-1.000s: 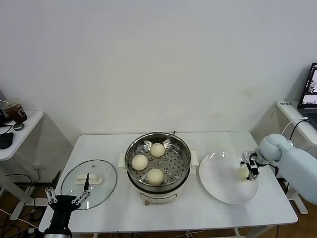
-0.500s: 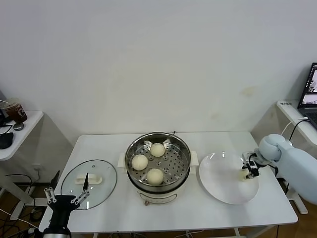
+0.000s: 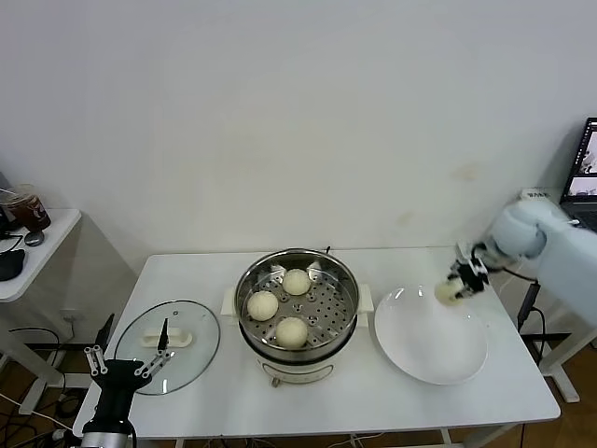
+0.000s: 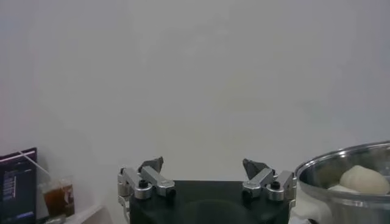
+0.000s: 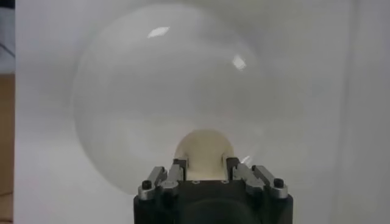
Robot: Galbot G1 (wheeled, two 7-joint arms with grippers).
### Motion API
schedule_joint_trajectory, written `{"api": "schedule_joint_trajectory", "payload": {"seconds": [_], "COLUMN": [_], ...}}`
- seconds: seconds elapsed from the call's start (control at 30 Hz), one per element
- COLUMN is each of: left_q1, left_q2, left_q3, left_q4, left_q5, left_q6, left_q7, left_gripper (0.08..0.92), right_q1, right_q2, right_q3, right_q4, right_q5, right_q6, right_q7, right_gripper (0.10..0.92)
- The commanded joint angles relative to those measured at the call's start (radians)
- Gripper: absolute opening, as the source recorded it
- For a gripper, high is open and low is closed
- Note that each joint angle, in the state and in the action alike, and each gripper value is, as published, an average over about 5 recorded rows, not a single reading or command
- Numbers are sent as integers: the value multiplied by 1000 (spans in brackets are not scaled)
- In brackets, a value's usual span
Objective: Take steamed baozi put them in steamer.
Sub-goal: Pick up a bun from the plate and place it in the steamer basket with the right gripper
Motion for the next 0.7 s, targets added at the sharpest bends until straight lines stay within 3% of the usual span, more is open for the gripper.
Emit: {"api": "schedule_joint_trajectory", "payload": {"seconds": [0.03,0.27,0.47,0.7], "left_q1": [-16,-21,-18,-15], "left_q2": [5,-3,-10,-17], "left_q3": [3,6,-2,-3], "left_q4": [4,10,13,4], "left_q5": [-4,-2,-1,0], "left_q6": [1,-1,-1,1], "left_q7": [1,-1,-2,-1], "left_gripper": [823,823,823,823], "right_q1": [629,564,456,357], "right_q2": [184,364,457,459], "right_q3": [-489,-513,-493,-500], "right_q4": [268,313,281,206], "right_q5": [480,653,652,560], "right_q6": [-241,-422,-500,-511], "right_q7": [99,227,283,298], "right_gripper": [416,418,416,416]}}
